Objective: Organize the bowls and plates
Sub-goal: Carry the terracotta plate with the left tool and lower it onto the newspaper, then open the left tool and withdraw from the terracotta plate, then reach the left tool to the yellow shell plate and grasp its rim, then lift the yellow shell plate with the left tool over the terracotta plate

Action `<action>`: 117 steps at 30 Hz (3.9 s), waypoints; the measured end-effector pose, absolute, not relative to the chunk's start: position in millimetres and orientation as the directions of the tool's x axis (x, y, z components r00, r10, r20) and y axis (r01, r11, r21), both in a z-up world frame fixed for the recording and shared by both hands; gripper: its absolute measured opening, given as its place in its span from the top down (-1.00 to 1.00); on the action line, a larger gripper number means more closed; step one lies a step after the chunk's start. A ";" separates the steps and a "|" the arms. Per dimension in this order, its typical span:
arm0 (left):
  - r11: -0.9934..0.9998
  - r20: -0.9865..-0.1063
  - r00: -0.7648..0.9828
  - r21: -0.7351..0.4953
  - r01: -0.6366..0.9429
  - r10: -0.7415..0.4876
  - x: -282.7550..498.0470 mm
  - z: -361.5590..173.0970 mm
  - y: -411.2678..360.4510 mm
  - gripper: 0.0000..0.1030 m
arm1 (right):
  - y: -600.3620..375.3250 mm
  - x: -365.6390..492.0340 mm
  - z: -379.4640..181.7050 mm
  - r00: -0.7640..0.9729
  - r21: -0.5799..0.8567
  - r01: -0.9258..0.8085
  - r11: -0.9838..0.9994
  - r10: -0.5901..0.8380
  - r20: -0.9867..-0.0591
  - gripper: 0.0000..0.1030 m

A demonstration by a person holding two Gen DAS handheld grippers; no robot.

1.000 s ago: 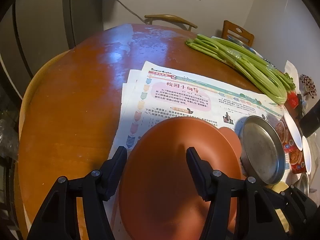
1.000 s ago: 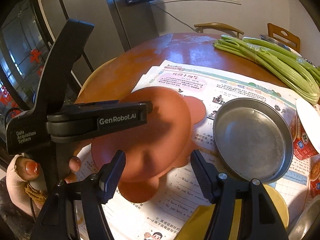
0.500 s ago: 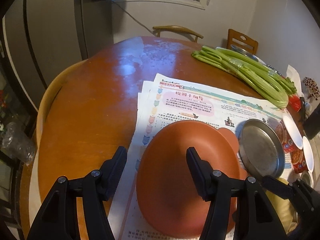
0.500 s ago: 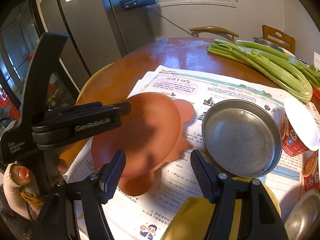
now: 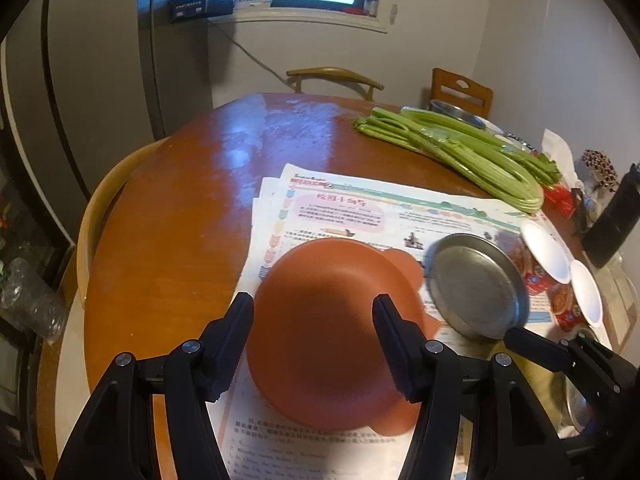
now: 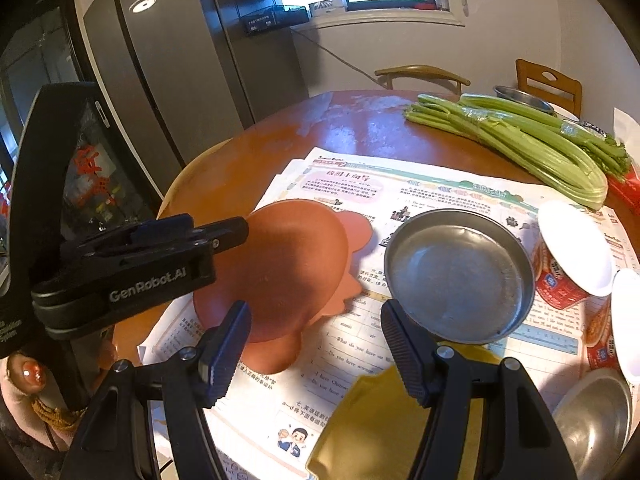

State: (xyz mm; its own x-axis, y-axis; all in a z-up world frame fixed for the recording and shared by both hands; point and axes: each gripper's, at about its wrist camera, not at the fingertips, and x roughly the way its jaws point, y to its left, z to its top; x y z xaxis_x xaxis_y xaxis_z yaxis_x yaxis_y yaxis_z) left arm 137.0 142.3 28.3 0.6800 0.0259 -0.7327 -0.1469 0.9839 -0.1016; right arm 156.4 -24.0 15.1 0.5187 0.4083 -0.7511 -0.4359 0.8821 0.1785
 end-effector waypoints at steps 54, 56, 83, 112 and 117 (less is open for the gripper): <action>0.994 -0.835 0.541 -0.107 0.021 -0.101 81.5 -27.0 20.3 -0.24 | -119.1 156.1 -11.7 0.517 0.008 -0.359 0.933 0.206 -0.831 -0.29; 0.995 -0.838 0.538 -0.098 0.024 -0.096 83.6 -28.9 18.1 -0.24 | -116.2 159.6 -15.8 0.507 -0.001 -0.367 0.930 0.199 -0.839 -0.29; 0.987 -0.826 0.560 -0.032 -0.157 0.063 94.2 -28.6 82.5 -0.24 | -80.4 134.7 -32.2 0.378 0.104 -0.469 0.877 0.306 -0.874 -0.29; 0.974 -0.823 0.556 -0.204 -0.099 -0.116 55.3 -34.6 62.4 0.39 | -78.8 107.0 -32.3 0.396 0.095 -0.486 0.869 0.316 -0.862 -0.30; 0.973 -0.829 0.548 -0.203 -0.105 -0.114 55.6 -34.2 60.8 0.38 | -81.0 103.8 -28.8 0.397 0.111 -0.486 0.867 0.332 -0.856 -0.30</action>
State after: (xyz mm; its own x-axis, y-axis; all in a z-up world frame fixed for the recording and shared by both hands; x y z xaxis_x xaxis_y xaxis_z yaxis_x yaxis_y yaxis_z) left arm 55.6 60.8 -34.2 0.5478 -0.1140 -0.8288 -0.1050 0.9735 -0.2033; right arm 103.8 -81.0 -28.8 0.3968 0.3322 -0.8557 -0.4865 0.8666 0.1109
